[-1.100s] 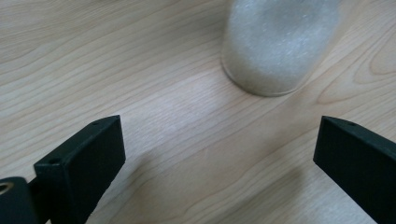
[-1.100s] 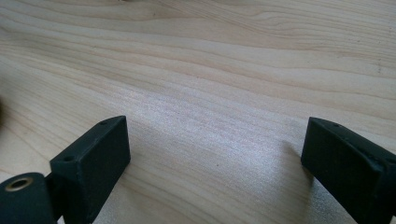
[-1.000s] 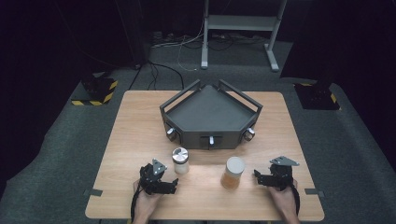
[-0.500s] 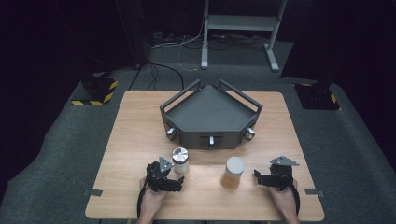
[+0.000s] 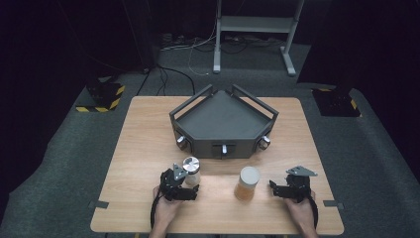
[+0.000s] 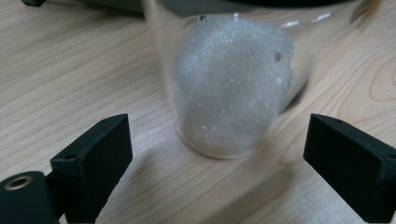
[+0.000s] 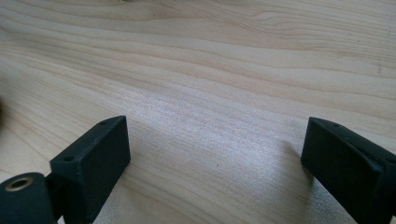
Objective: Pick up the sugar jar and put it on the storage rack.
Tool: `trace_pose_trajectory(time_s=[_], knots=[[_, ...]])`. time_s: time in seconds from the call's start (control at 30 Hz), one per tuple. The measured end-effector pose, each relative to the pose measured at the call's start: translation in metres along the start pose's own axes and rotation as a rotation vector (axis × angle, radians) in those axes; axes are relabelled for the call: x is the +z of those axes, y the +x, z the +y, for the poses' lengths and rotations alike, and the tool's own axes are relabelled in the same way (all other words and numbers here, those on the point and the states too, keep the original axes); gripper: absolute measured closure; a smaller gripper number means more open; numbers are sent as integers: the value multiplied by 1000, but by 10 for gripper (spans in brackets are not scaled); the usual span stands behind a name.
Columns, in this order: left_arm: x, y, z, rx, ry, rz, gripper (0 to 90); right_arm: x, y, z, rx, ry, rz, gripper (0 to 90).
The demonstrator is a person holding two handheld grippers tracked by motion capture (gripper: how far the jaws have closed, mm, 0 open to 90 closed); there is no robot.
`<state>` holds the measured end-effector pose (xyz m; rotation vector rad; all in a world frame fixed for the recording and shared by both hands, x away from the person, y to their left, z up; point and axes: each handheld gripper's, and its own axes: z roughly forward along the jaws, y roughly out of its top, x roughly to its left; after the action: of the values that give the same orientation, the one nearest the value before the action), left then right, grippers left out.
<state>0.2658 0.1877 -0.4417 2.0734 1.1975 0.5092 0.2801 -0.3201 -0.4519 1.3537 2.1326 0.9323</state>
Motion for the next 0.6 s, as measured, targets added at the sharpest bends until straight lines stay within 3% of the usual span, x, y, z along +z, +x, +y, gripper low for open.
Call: trace_pose_trajectory(time_s=[0.6], knots=[[9,-4,6,-24,-19,2,158,0,0,0,0,0,0,80]])
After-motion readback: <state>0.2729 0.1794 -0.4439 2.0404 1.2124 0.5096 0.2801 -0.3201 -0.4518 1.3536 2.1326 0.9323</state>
